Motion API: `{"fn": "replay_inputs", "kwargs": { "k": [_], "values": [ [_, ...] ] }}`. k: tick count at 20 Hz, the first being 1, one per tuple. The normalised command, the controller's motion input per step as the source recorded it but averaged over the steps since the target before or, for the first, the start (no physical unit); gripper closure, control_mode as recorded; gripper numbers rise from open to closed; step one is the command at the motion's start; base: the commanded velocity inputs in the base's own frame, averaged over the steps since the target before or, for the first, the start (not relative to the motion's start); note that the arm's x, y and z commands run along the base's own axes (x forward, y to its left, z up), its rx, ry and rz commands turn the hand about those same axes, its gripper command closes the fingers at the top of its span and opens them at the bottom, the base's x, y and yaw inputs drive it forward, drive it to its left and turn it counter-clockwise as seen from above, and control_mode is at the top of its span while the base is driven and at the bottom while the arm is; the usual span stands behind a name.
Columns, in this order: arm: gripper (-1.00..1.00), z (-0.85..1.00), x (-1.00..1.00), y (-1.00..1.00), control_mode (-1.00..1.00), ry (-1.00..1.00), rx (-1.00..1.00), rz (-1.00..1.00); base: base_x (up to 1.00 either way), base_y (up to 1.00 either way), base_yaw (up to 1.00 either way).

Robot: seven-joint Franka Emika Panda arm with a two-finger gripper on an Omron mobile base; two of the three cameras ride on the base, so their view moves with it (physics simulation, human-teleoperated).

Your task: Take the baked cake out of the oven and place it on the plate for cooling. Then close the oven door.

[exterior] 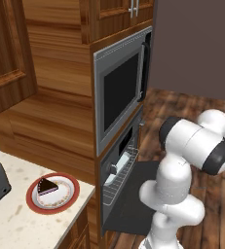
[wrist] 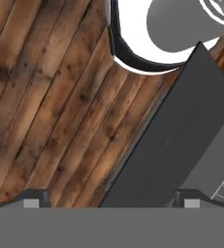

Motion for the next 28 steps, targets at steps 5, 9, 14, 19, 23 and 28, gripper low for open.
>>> {"fn": "replay_inputs", "kwargs": {
  "k": [5,9,14,19,23,28],
  "values": [
    [-1.0,-1.0,0.05,-0.2,-1.0,0.0,0.41,-0.14,0.0,0.0,0.0],
    [-1.0,-1.0,0.14,0.0,-1.0,0.0,0.49,-0.18,0.0,0.0,0.0],
    [-1.0,-0.91,0.18,-0.02,-1.0,0.01,0.48,-0.11,0.0,0.0,0.0],
    [-1.0,-0.54,0.47,-0.18,-1.0,0.09,0.48,0.0,0.0,0.0,0.0],
    [-1.0,-0.65,0.52,-0.11,-1.0,0.09,0.45,0.0,0.0,0.0,0.0],
    [-1.0,-0.98,0.43,0.0,-1.0,0.03,0.36,0.0,0.0,0.0,0.0]
  ]
}}
